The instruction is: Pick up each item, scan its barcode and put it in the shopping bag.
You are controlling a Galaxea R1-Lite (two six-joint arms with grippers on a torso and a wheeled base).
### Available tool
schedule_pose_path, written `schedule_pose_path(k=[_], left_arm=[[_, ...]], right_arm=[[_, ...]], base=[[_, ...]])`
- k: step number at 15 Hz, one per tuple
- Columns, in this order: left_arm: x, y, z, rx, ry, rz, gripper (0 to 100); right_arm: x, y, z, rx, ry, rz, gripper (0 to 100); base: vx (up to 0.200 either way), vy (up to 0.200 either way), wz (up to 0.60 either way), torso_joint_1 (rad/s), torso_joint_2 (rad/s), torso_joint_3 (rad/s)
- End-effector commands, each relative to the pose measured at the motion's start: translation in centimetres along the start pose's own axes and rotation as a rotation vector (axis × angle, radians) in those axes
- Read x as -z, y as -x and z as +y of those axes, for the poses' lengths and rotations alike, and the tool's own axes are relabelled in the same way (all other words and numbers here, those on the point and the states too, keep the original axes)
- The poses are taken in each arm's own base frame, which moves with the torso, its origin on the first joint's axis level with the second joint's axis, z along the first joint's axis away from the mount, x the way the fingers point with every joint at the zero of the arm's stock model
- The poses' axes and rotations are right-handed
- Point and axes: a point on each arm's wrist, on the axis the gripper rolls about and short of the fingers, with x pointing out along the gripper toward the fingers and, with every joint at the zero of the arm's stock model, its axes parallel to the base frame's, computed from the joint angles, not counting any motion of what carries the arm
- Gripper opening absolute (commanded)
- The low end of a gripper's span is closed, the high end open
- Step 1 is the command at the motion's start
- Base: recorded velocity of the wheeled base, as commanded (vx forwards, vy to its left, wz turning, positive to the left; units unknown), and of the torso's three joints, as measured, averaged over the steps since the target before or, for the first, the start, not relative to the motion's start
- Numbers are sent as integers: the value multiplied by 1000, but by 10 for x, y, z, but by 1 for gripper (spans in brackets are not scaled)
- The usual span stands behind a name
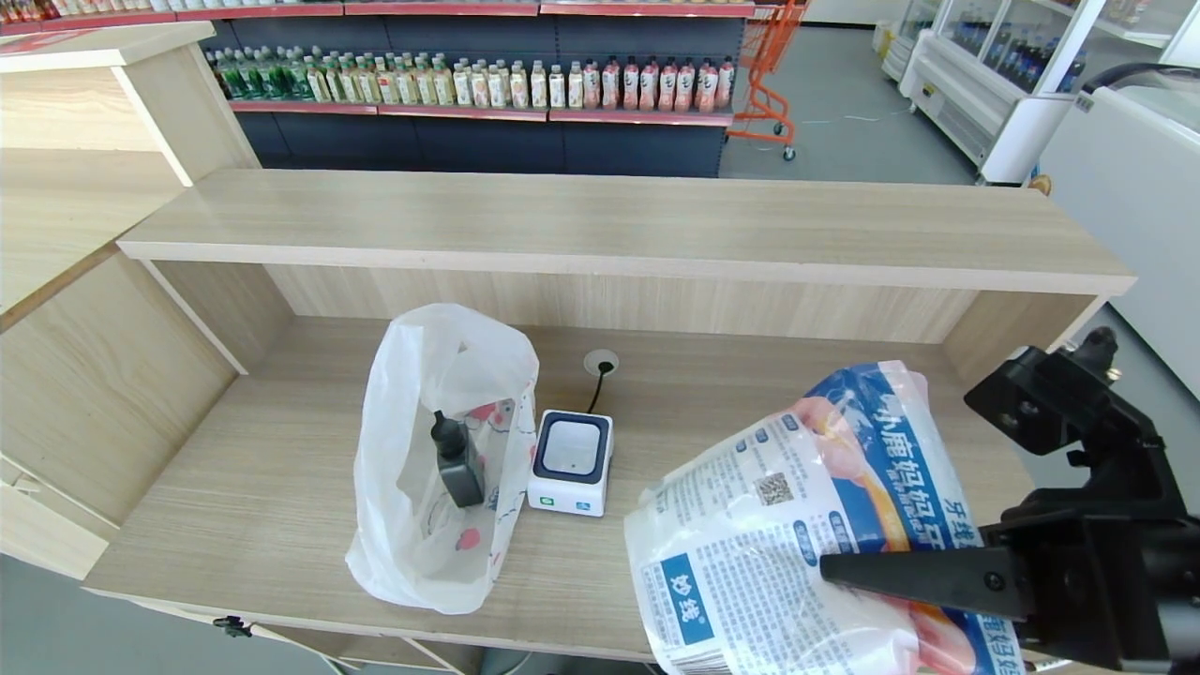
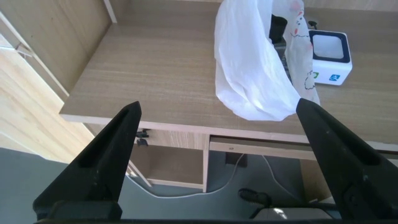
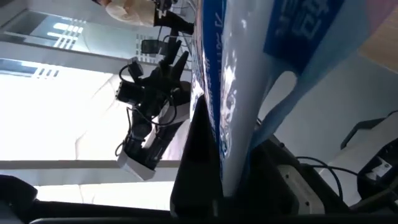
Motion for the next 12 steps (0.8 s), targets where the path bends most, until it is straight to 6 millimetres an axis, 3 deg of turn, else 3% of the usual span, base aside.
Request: schedule_pose_path(k=[1, 12], left_arm=[[0, 0, 0, -1, -1, 0, 100], [0, 0, 0, 0, 0, 0, 100]], right_arm=[[3, 0, -2, 8, -7, 9, 0], [3, -9, -18, 92, 58, 3, 0]], base=[[0, 0, 0, 0, 0, 0], [0, 0, 0, 0, 0, 0]])
